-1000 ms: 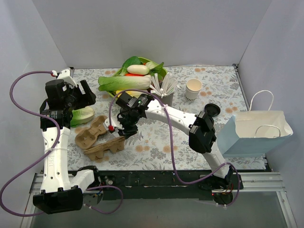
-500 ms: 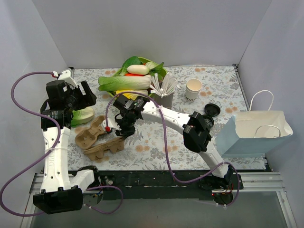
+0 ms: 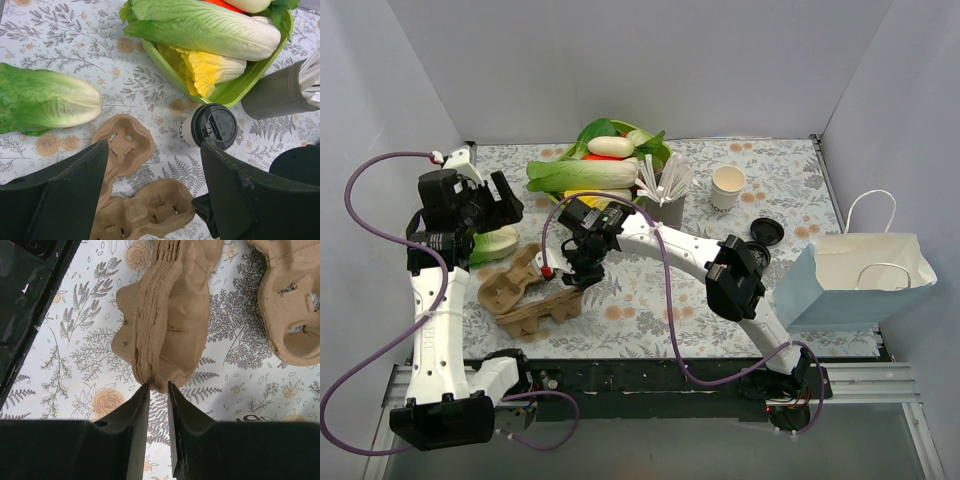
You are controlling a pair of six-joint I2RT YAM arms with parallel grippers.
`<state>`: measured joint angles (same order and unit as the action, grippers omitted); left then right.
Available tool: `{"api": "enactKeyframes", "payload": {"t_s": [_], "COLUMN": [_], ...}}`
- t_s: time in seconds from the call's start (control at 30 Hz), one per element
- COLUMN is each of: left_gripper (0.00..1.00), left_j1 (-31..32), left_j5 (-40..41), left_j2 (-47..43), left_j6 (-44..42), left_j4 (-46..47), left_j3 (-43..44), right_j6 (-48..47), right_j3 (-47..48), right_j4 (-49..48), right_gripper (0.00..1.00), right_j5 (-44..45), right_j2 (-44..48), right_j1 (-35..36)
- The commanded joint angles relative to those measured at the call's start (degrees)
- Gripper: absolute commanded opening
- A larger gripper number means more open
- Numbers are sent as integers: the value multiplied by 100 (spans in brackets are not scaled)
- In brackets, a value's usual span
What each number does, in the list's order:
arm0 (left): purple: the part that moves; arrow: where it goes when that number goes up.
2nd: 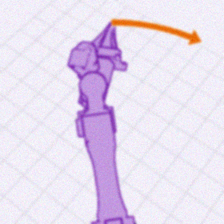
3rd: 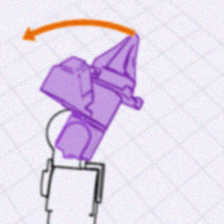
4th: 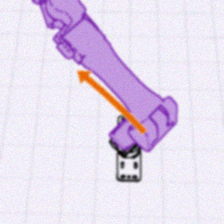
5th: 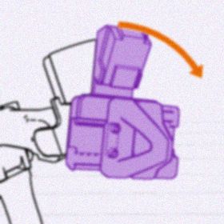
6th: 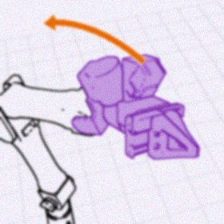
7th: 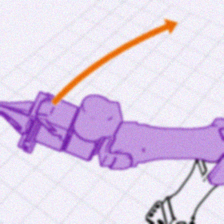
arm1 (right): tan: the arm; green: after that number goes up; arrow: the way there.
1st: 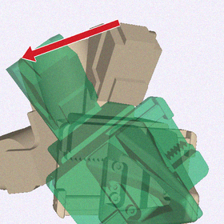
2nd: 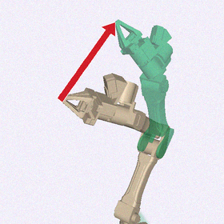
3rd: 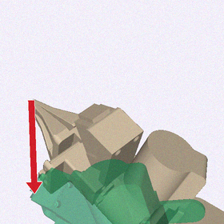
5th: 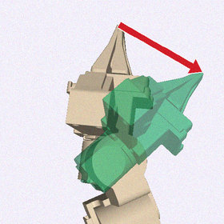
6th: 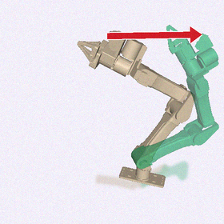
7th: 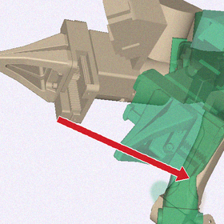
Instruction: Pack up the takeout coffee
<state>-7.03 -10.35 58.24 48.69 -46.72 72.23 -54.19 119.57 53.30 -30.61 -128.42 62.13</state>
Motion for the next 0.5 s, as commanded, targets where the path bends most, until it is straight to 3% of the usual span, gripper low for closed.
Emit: {"api": "enactKeyframes", "payload": {"t_s": [0.0, 0.47], "left_gripper": [74, 74], "left_j1": [-36, -36], "left_j5": [-81, -116], "left_j2": [-137, -111], "left_j6": [-8, -8], "left_j4": [-13, 5], "left_j3": [-51, -112], "right_j6": [14, 76], "right_j3": [313, 418], "right_j4": [-48, 13], "right_gripper": [27, 22], "right_j5": [-164, -419], "right_j2": [-104, -210], "right_j1": [36, 36]}}
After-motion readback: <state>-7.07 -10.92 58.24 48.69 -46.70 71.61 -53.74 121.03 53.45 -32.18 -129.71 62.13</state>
